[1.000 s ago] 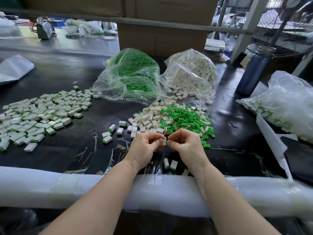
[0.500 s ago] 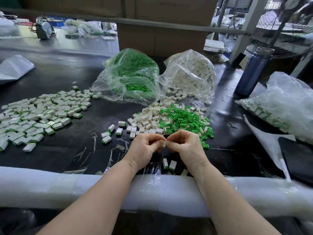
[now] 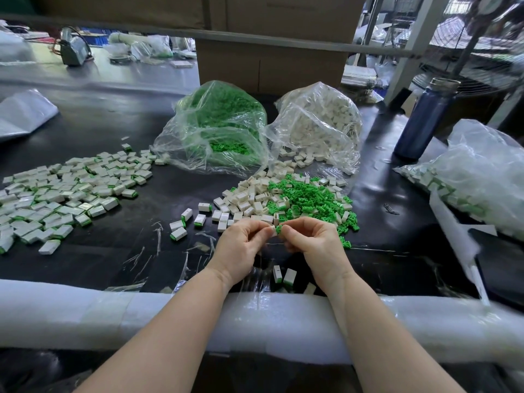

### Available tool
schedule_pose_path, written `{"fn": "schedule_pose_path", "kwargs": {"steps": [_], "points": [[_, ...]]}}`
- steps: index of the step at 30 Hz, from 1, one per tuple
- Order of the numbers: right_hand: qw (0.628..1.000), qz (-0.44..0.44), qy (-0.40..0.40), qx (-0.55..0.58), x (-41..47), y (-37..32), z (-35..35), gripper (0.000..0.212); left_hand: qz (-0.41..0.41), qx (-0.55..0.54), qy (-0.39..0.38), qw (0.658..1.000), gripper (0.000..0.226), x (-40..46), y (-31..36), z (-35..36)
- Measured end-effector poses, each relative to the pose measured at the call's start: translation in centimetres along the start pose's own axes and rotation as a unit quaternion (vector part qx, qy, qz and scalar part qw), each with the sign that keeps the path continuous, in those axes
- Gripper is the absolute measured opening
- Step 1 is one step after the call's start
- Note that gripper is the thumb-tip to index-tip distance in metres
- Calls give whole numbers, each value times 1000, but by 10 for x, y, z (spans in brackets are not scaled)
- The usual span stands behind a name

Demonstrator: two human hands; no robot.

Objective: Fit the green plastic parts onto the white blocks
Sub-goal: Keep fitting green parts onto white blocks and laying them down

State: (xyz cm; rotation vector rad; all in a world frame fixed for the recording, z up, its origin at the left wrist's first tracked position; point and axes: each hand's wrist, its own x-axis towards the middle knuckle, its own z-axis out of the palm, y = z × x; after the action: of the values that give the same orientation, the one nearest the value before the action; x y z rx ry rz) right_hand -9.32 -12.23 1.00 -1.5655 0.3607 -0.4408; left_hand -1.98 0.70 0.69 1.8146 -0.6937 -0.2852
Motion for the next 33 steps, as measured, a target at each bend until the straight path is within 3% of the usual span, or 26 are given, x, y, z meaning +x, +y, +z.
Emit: {"fn": "schedule_pose_path", "kwargs": {"steps": [6, 15, 27, 33], "points": [[997, -6, -3, -78, 1, 1, 4, 13, -16, -22, -31, 999, 13, -1, 0, 0], [994, 20, -19, -109, 0, -1, 4, 18, -14, 34, -38, 999, 14, -2, -2, 1], [991, 16, -52, -126, 0, -2, 2, 21, 21, 109, -46, 993, 14, -4, 1, 2], [998, -12, -16, -61, -1, 0, 4, 13, 6, 48, -24, 999, 17, -4, 4, 3]]}}
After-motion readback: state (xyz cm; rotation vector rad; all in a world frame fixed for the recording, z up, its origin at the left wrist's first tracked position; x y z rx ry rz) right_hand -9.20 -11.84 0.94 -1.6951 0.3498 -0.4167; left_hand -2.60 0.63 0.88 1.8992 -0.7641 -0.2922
